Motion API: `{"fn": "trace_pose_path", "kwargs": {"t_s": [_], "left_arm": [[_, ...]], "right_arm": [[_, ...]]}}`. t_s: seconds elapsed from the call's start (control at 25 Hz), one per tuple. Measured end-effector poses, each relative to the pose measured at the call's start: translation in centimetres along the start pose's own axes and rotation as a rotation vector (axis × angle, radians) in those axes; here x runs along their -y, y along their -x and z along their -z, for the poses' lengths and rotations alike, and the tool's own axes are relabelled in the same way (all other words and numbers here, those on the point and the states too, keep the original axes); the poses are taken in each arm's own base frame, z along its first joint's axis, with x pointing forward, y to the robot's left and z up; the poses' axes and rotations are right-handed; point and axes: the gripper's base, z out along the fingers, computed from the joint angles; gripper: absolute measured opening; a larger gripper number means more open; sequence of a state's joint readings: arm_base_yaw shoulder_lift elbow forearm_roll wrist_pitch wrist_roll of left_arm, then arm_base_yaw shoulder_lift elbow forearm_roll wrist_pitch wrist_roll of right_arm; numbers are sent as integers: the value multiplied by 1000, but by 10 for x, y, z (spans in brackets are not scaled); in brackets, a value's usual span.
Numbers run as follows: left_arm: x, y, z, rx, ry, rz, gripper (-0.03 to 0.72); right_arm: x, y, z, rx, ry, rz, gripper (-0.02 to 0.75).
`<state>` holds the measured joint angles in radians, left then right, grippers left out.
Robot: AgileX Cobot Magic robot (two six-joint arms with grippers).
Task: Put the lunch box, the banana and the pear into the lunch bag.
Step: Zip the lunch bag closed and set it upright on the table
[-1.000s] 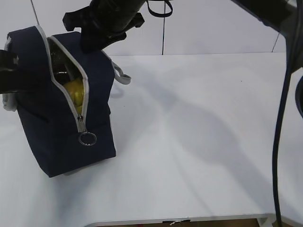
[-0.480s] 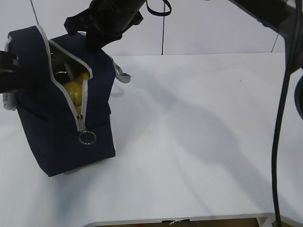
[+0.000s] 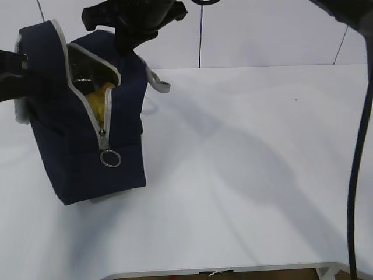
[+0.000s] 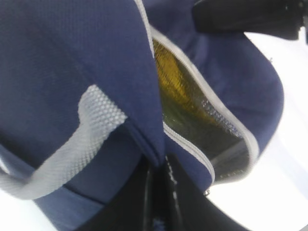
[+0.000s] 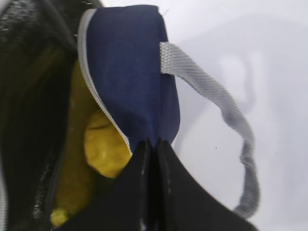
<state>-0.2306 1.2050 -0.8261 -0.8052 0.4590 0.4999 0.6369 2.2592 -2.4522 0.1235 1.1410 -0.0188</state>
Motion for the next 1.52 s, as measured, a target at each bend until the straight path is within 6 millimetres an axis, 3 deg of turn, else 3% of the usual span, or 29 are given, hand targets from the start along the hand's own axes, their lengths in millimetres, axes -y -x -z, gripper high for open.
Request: {"fn": "trace_pose_path", "kwargs": {"t_s": [0.52, 0.8, 0.92, 1.08, 1.32, 1.52], "left_arm": [[48, 28, -44, -63, -148, -115, -15], [59, 42, -53, -56, -179, -132, -15], [60, 42, -55, -68, -186, -140, -15], [63, 41, -55, -70, -199, -178, -15], [89, 20, -76, -140, -277, -241, -15], [110, 4, -92, -163, -325, -267, -15]], "right_arm": [[18, 5, 64, -1, -268, -16, 18], [31, -1, 96, 1, -324, -47, 18], [33, -11, 103, 25, -328, -61, 18], [39, -39, 110, 79, -324, -94, 18], [62, -98, 115, 137, -335, -164, 18], [73, -124, 118, 159, -352, -183, 18]]}}
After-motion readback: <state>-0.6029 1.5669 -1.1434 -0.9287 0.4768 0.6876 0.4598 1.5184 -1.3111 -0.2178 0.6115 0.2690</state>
